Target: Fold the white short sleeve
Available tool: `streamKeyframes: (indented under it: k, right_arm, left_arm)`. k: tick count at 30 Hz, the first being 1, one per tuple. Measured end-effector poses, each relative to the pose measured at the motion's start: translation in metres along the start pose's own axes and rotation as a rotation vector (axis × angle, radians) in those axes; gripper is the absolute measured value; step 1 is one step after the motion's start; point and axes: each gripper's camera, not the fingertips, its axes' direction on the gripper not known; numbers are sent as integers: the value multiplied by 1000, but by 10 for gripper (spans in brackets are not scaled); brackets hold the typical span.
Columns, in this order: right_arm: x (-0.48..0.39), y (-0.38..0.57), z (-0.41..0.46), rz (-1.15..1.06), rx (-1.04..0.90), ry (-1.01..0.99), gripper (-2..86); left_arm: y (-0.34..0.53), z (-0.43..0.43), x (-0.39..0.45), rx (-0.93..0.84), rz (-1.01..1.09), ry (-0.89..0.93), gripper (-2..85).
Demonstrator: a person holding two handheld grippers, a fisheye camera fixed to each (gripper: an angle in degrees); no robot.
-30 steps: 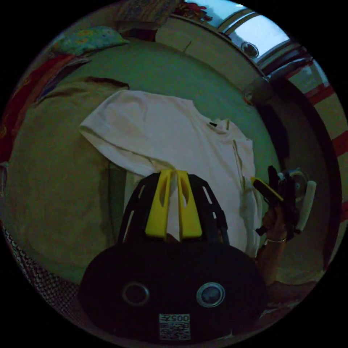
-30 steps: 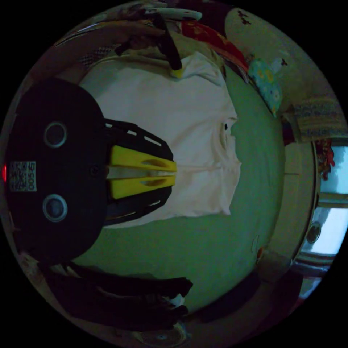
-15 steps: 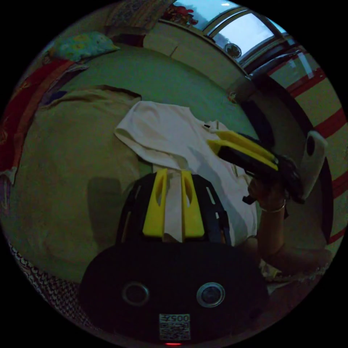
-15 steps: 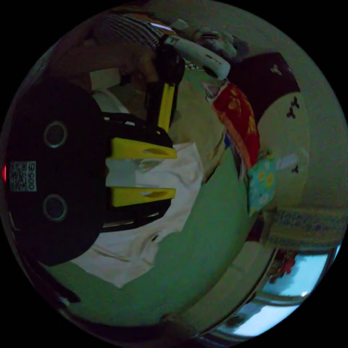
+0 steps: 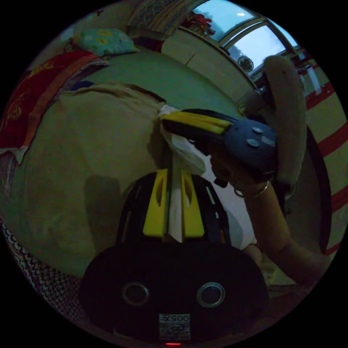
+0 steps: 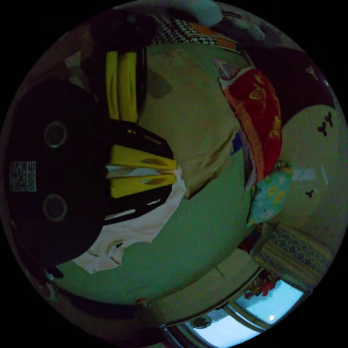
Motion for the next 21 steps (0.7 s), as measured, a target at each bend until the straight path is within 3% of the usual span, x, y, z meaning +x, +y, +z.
streamKeyframes:
  k: [6, 10, 13, 18, 21]
  right_arm:
    - [79, -5, -3, 204, -5, -36, -11]
    - [131, 4, 39, 370, -203, -187, 23]
    - [144, 10, 61, 426, -289, -121, 46]
    - [146, -8, 52, 404, -156, -119, 57]
    - [129, -38, 50, 270, -88, -164, 71]
  left_arm:
    - [-6, 8, 0, -14, 29, 19, 71]
    - [-10, 16, 5, -34, 57, 22, 71]
    - [-12, 21, 7, -43, 67, 20, 72]
    - [-16, 27, 13, -42, 83, 39, 72]
    - [-18, 34, 22, -63, 113, 26, 74]
